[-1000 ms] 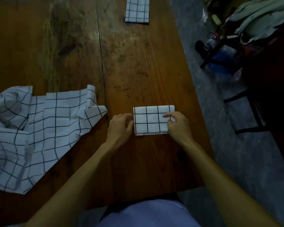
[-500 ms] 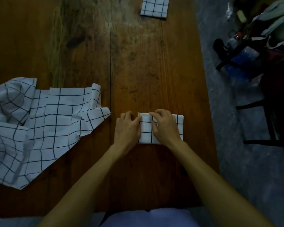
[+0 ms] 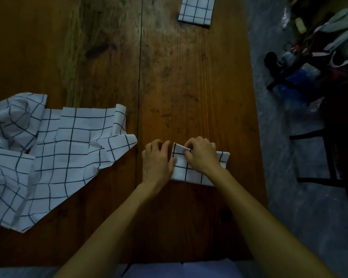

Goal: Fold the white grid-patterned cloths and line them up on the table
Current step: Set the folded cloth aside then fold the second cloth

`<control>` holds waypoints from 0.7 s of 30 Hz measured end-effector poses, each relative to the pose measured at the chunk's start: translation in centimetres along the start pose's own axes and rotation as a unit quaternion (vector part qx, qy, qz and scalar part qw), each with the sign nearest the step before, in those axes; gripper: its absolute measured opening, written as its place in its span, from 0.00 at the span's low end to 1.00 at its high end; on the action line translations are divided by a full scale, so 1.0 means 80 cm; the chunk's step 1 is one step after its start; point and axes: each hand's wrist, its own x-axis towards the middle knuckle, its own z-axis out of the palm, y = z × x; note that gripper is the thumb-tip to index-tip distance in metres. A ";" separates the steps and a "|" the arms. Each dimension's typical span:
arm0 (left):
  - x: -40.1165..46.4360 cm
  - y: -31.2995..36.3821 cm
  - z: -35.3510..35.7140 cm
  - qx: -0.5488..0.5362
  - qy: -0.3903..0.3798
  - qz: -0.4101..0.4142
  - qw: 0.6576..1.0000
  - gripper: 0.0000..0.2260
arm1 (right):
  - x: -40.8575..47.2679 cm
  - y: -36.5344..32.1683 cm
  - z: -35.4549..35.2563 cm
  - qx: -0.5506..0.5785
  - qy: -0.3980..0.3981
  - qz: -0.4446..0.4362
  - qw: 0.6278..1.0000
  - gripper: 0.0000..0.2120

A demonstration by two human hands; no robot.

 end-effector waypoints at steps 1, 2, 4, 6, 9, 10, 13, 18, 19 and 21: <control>0.000 -0.001 -0.002 -0.022 -0.009 -0.012 1.000 0.25 | -0.002 -0.002 -0.005 0.040 -0.014 0.010 0.999 0.06; 0.001 -0.002 -0.004 -0.051 -0.020 -0.026 0.998 0.24 | -0.005 -0.004 -0.011 0.099 -0.025 0.018 0.995 0.04; 0.002 -0.006 -0.010 -0.103 -0.043 -0.046 0.993 0.22 | -0.012 -0.008 -0.026 0.226 -0.027 0.026 0.973 0.03; 0.001 -0.009 -0.023 -0.167 -0.065 -0.046 0.983 0.18 | -0.025 -0.015 -0.045 0.308 -0.009 0.033 0.951 0.04; -0.004 -0.007 -0.063 -0.387 -0.063 -0.030 0.920 0.09 | -0.046 -0.031 -0.072 0.401 0.036 0.030 0.915 0.06; -0.008 -0.005 -0.079 -0.426 -0.041 -0.015 0.904 0.07 | -0.054 -0.038 -0.078 0.434 0.046 0.031 0.899 0.06; -0.021 0.005 -0.125 -0.469 0.029 0.046 0.882 0.06 | -0.077 -0.065 -0.092 0.507 0.063 0.022 0.859 0.08; -0.046 0.010 -0.189 -0.508 0.109 0.100 0.849 0.06 | -0.113 -0.109 -0.106 0.573 0.118 -0.041 0.810 0.09; -0.051 0.007 -0.199 -0.508 0.122 0.109 0.846 0.06 | -0.119 -0.115 -0.109 0.587 0.122 -0.047 0.799 0.09; -0.059 0.002 -0.215 -0.502 0.142 0.121 0.845 0.07 | -0.131 -0.126 -0.114 0.605 0.128 -0.057 0.784 0.08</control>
